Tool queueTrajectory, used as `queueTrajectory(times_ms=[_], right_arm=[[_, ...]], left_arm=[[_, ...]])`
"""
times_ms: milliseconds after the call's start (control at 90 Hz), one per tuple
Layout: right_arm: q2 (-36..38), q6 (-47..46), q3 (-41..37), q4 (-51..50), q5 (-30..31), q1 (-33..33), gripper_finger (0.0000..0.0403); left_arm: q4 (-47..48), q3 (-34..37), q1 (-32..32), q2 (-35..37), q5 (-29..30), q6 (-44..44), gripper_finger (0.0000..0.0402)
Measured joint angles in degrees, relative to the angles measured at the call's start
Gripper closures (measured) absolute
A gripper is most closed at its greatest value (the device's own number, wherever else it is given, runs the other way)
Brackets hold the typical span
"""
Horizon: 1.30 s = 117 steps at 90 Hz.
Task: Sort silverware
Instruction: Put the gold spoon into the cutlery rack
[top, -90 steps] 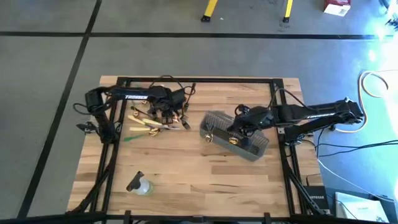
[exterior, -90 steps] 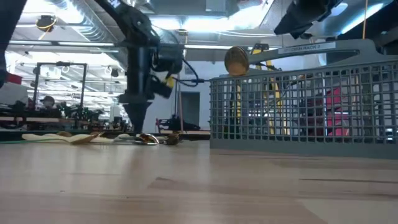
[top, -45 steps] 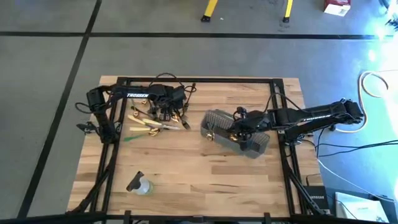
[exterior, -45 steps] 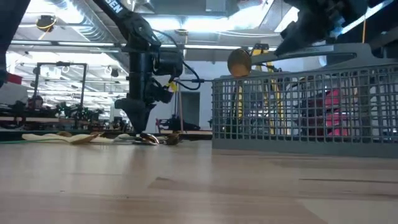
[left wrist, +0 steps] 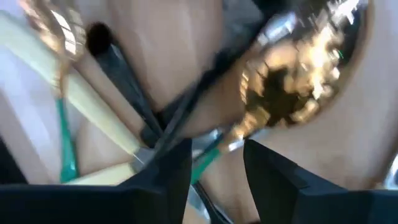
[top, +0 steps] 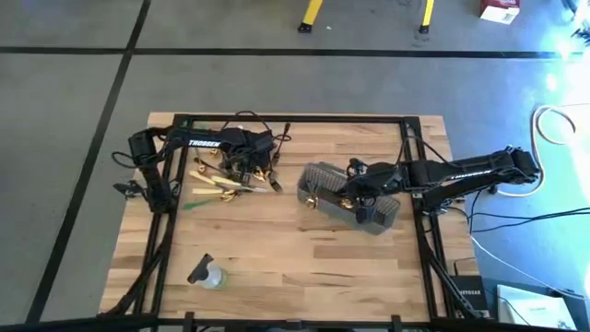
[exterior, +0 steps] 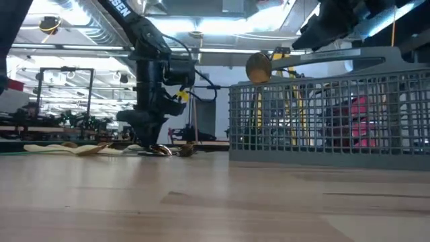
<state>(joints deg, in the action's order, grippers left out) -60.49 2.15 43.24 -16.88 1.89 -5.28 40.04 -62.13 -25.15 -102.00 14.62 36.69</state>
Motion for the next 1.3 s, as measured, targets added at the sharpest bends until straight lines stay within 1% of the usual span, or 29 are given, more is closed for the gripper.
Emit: queueTrajectory(times_ms=[100,167,311,511,656,722,856,967,1133,1300], right_arm=[[0.0,0.07,0.0,0.33,0.0,0.0,0.0388],[0.0,0.07,0.0,0.33,0.0,0.0,0.0388],[0.0,-0.2,0.02,0.26,-0.02,0.0,0.0388],[0.0,-0.32,0.02,0.33,-0.02,0.0,0.0388],[0.0,-0.94,0.02,0.33,-0.04,-0.02,0.0388],[0.0,-1.6,0.02,0.35,-0.04,-0.05,0.0388],[0.0,-1.99,0.04,0.84,0.2,-1.88,0.0388],[0.0,-1.95,0.04,3.26,0.92,-4.42,0.0388],[0.2,-1.73,0.07,6.22,3.32,-7.84,0.0388],[1.31,-1.68,0.13,6.98,5.2,-9.17,0.0388]], left_arm=[[-0.28,0.0,0.0,0.0,-1.06,0.62,0.0288],[-0.08,0.0,0.0,0.0,-2.24,1.24,0.0306],[1.57,0.0,0.0,-0.09,-2.61,1.38,0.0342],[1.38,0.02,0.0,-0.26,-2.79,1.31,0.0365],[0.95,0.02,-0.04,-0.26,-8.12,1.35,0.0386],[0.98,0.02,0.07,-0.26,-9.15,1.39,0.0396],[1.11,0.02,0.5,-0.26,-9.33,1.02,0.0401],[1.17,0.02,1.14,-0.26,-9.06,1.14,0.0401],[0.98,0.02,2.92,-0.26,-6.77,1.06,0.0402],[1.49,0.02,5.75,-0.26,-4.29,-0.63,0.0401]])
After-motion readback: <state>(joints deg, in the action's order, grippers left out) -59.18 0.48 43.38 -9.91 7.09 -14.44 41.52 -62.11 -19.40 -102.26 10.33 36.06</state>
